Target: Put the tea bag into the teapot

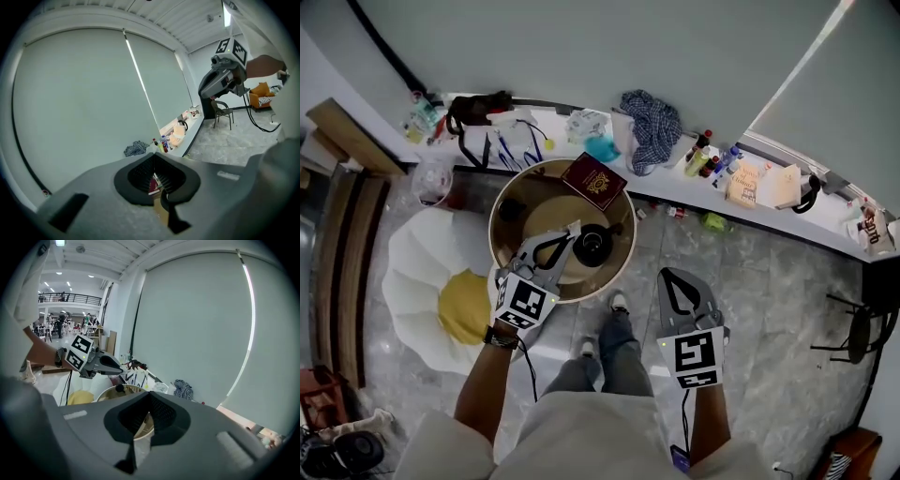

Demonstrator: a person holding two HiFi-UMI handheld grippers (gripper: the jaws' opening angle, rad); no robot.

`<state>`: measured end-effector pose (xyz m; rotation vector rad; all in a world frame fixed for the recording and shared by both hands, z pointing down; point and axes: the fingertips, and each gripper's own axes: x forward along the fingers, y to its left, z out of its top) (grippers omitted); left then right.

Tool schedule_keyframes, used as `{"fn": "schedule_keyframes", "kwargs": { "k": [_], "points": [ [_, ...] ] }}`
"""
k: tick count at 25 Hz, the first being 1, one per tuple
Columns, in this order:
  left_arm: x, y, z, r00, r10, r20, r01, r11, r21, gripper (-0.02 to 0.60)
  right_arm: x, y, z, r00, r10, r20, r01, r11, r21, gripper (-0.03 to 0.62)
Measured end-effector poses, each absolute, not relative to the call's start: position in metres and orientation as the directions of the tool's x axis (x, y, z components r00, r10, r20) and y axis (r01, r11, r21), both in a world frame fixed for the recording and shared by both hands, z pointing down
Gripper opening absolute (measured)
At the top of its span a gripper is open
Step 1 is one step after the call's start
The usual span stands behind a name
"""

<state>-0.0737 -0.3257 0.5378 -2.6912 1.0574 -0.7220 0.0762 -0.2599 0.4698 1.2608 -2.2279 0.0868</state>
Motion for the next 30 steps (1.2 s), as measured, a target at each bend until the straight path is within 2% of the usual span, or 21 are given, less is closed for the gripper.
{"fn": "schedule_keyframes", "kwargs": {
  "k": [10,18,30],
  "points": [
    [-0.056,-0.361,0.637,0.649,-0.575,0.499,-0.606,-0.786,-0.118,0.006,0.099,-0.284,0.502,-0.366,-0.739,0.565,-0.815,0.548,0.188,0.006],
    [-0.049,-0.371,0.713,0.661,-0.504,0.556,-0.649,-0.756,0.087,0.006,0.106,-0.284,0.525,-0.386,-0.700,0.601,-0.832,0.545,0.100,0.006],
    [-0.035,-0.379,0.782,0.624,-0.414,0.663,-0.673,-0.715,0.187,0.008,0.124,-0.302,0.556,-0.379,-0.663,0.646,-0.845,0.532,0.049,0.006]
  ]
}}
